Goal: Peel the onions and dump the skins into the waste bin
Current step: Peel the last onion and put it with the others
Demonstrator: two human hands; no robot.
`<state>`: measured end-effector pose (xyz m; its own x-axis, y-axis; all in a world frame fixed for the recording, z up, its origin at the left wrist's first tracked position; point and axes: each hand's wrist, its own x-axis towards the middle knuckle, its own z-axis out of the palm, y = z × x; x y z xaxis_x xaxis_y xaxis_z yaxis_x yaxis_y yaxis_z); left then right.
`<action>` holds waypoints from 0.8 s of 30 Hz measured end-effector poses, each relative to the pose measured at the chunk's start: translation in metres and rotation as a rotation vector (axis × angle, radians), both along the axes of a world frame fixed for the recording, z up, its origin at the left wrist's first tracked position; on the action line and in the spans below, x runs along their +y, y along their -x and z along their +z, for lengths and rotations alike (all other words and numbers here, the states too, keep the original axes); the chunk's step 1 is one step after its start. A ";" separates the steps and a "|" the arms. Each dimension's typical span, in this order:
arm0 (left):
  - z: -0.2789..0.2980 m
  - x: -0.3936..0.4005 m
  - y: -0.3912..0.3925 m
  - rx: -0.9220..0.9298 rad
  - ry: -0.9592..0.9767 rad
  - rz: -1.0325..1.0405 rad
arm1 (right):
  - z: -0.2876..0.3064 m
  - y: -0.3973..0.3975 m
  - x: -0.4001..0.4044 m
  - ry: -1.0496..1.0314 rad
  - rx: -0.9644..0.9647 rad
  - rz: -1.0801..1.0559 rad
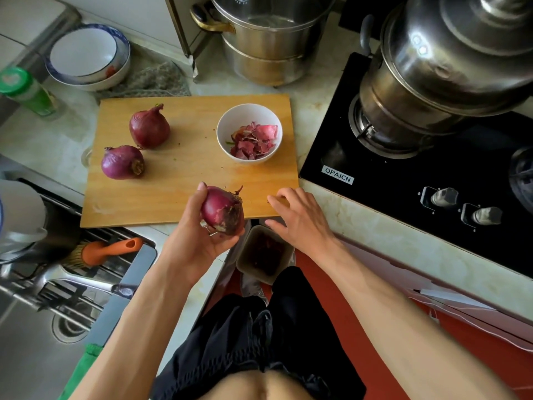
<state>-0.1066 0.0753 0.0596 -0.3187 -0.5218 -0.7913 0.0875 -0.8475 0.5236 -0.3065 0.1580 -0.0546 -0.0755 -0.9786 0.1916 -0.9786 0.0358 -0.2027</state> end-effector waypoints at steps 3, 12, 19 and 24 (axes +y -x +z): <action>0.000 0.000 -0.001 0.003 -0.009 0.013 | 0.000 -0.001 -0.003 0.035 0.038 0.007; 0.000 0.002 -0.006 -0.023 -0.019 0.010 | -0.003 -0.005 -0.005 0.160 0.151 0.137; 0.000 0.004 -0.008 -0.028 -0.012 0.005 | -0.007 -0.005 -0.006 0.264 0.023 0.225; -0.003 0.008 -0.010 -0.019 -0.015 0.014 | 0.001 -0.005 -0.012 0.199 -0.276 0.041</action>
